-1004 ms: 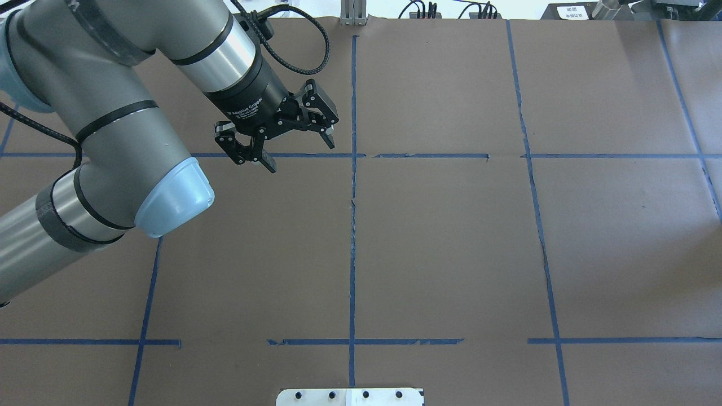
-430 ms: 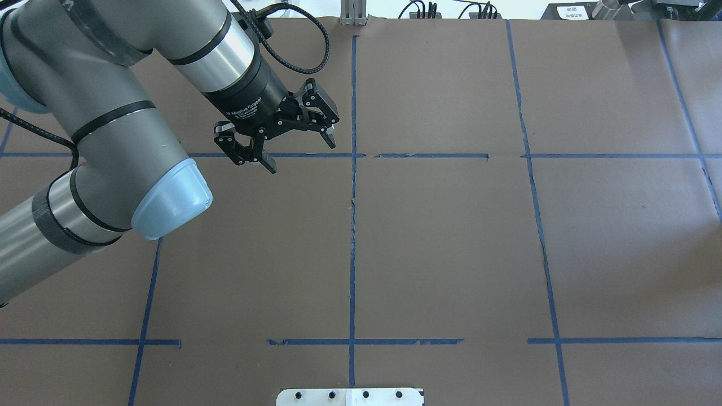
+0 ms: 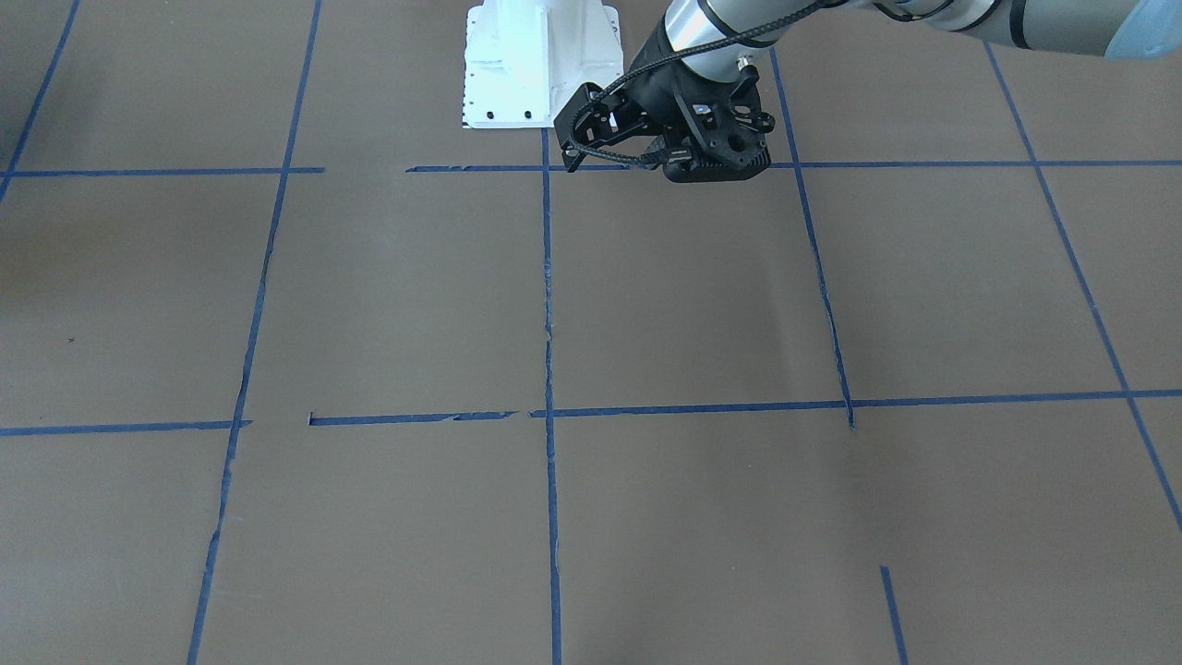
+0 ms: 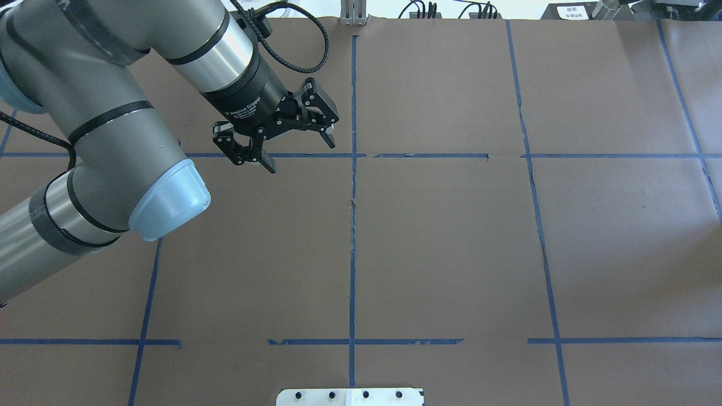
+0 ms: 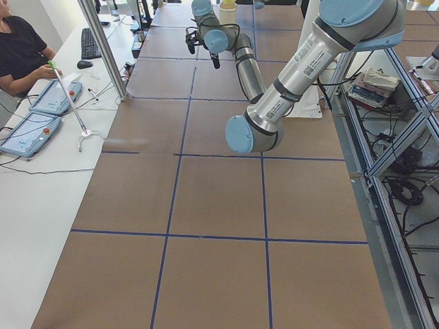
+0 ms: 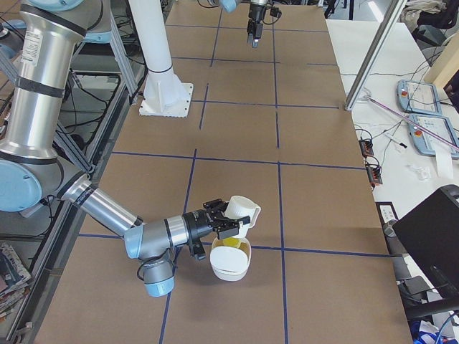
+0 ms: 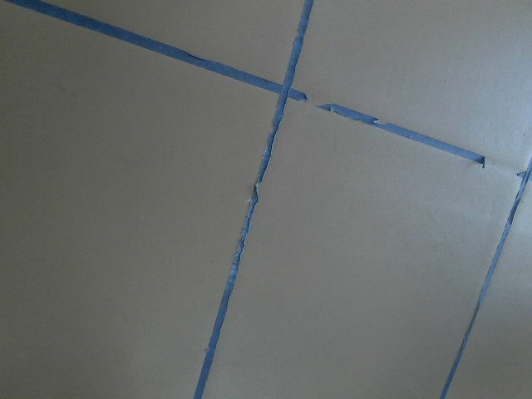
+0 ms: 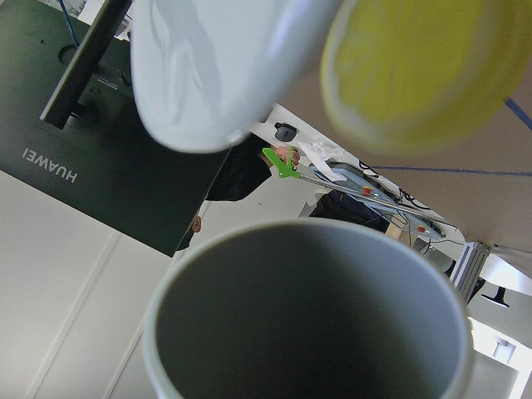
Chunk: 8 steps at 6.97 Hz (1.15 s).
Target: Left arm hands cup to right arm to dump lemon
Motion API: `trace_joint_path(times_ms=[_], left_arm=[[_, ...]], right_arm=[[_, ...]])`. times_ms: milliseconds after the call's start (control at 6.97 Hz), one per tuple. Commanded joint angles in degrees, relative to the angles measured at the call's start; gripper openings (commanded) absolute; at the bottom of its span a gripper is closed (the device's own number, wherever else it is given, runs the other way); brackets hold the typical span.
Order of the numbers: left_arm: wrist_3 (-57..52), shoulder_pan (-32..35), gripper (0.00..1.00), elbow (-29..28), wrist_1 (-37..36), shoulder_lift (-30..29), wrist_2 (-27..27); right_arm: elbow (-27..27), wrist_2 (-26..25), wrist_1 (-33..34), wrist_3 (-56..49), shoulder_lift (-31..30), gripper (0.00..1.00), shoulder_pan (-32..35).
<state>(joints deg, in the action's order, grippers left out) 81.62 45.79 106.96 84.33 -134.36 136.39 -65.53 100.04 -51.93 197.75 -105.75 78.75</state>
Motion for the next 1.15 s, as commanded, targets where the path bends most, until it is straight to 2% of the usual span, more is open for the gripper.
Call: trace_joint_path(times_ms=[0,287,430,574,1004], left_arm=[[0.03,0.0,1.0,0.18,-0.13,-0.03,-0.33],[0.03,0.0,1.0,0.88,-0.22,0.41,-0.33],[0.03,0.0,1.0,0.88,-0.22,0.41,-0.33],[0.03,0.0,1.0,0.88,-0.22,0.41,-0.33],[0.03,0.0,1.0,0.8,-0.22,0.41,-0.33]], right_arm=[[0.4,-0.89,-2.47,6.4,-0.07,0.04,0.0],[-0.21,-0.81,-2.39,5.56,-0.07,0.03,0.0],[-2.3,-0.89,-1.61,1.8,-0.16,0.03,0.0],[-4.06,-0.9,1.27,-5.28,0.01,0.03,0.0],[-15.22,-0.81,16.46,-14.73,0.01,0.03,-0.17]])
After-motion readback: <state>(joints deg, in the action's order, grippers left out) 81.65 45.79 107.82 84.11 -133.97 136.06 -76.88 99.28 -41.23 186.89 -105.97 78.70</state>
